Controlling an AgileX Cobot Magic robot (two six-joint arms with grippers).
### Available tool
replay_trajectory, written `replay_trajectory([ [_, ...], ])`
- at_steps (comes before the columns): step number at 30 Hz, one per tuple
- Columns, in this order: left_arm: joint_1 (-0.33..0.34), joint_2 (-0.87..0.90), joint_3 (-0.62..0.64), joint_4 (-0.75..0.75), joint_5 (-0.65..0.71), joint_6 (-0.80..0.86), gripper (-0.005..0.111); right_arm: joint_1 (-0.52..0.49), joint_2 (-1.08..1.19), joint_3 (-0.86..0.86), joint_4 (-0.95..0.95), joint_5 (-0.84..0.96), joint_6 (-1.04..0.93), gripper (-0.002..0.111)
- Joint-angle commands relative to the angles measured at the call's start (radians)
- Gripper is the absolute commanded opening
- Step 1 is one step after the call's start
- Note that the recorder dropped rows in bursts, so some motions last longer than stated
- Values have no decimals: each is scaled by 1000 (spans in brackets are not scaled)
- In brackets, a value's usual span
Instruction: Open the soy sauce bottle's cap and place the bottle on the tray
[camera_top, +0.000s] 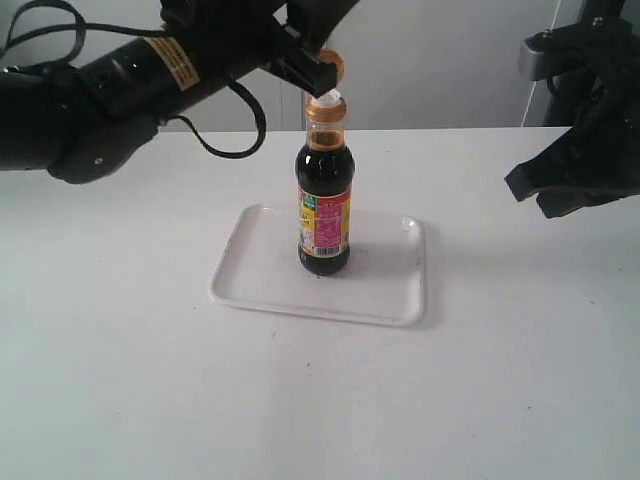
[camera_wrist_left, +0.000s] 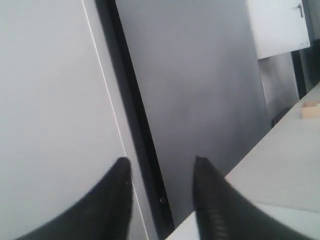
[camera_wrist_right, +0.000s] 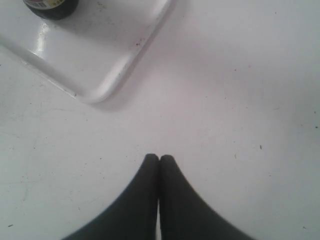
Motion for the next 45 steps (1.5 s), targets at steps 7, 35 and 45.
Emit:
replay_trajectory([
  [7, -2, -182, -4, 100, 664, -82, 0, -6, -9, -7, 3, -5, -5, 0],
  [35, -2, -432, 150, -57, 1340, -17, 0, -6, -9, -7, -85, -37, -23, 0],
  [45, -2, -656, 338, -148, 1358, -31, 0, -6, -9, -7, -89, -33, -23, 0],
])
